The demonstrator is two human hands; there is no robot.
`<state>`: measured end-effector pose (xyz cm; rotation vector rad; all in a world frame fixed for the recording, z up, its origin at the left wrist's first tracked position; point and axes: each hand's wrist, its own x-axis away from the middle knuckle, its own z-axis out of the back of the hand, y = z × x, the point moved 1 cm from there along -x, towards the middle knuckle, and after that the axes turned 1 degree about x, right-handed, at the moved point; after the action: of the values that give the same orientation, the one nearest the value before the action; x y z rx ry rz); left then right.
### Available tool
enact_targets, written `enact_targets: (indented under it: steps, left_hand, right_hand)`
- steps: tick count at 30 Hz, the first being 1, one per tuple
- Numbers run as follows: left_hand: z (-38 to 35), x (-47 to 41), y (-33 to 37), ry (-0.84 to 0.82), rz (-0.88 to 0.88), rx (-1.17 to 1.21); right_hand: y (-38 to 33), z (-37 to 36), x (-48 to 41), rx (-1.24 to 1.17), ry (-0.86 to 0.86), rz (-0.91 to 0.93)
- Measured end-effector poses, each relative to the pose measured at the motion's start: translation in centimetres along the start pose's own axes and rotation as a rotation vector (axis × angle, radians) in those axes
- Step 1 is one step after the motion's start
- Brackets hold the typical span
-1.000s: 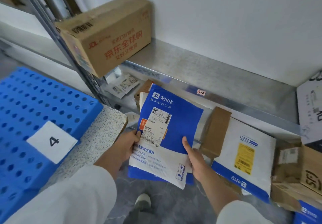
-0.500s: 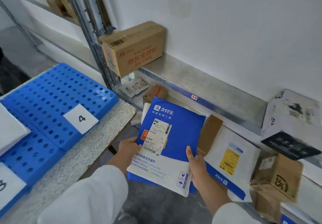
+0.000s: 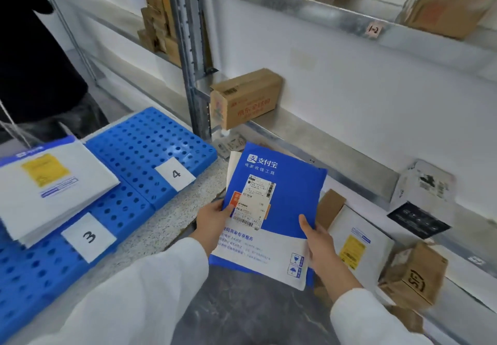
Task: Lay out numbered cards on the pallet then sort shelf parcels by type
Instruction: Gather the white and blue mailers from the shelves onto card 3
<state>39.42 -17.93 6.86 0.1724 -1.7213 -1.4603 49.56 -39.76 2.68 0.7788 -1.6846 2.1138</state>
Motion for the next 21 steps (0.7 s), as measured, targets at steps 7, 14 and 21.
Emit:
enact_targets:
  steps: [7, 14, 21]
  left_hand:
    - [8.3, 4.9, 2.4, -0.028, -0.089, 0.123]
    - [17.7, 8.0, 4.9, 0.120, -0.247, 0.241]
    - [26.6, 9.7, 5.2, 0.332, -0.333, 0.374]
  right_hand:
    - [-6.0, -3.6, 6.1, 0.058, -0.161, 0.120]
    - [-9.8, -11.9, 11.4, 0.073, -0.373, 0.269]
    - [-11.8, -22.4, 14.8, 0.135, -0.533, 0.328]
